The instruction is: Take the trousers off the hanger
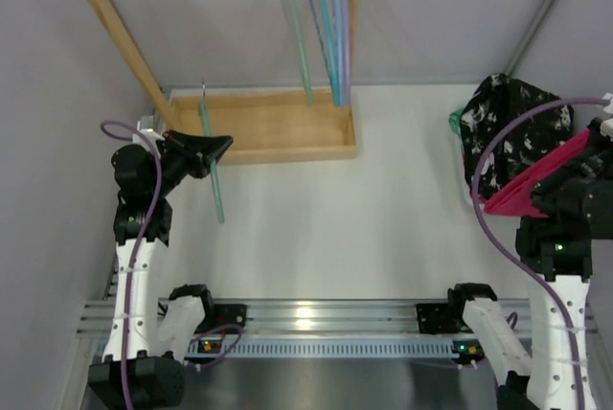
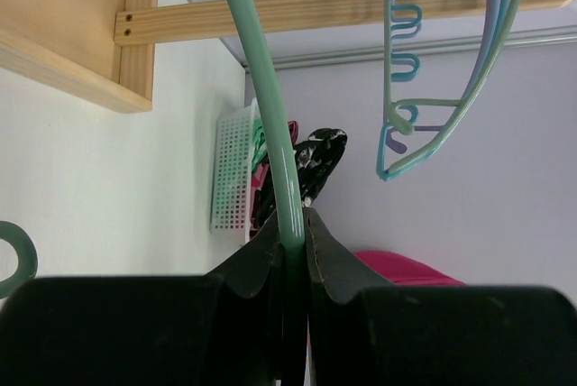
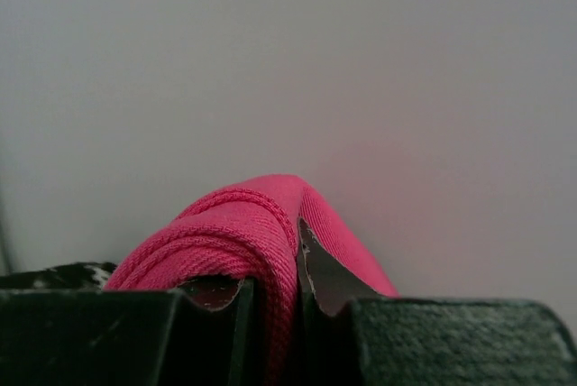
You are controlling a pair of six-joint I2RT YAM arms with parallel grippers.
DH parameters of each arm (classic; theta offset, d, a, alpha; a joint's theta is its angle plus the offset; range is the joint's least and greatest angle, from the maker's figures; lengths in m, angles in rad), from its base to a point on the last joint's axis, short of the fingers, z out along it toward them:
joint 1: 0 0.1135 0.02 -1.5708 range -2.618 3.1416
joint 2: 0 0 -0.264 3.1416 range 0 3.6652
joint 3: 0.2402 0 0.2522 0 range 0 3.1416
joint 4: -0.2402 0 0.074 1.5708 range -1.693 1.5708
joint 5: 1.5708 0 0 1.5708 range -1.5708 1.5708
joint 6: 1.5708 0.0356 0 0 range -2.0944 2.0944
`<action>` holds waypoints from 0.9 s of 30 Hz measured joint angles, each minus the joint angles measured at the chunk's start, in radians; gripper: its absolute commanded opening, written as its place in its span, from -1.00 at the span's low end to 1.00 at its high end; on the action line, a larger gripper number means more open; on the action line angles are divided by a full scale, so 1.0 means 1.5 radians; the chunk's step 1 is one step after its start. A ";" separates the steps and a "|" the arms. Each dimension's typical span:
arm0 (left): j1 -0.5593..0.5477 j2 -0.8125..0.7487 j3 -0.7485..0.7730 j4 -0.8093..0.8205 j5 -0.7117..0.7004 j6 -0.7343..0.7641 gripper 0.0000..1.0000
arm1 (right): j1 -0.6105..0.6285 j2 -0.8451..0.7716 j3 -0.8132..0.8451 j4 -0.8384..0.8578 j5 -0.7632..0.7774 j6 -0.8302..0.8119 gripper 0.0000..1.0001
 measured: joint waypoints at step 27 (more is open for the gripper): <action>-0.001 -0.022 0.023 0.010 -0.005 0.024 -1.00 | -0.142 0.627 0.227 -0.002 -0.232 0.087 -0.98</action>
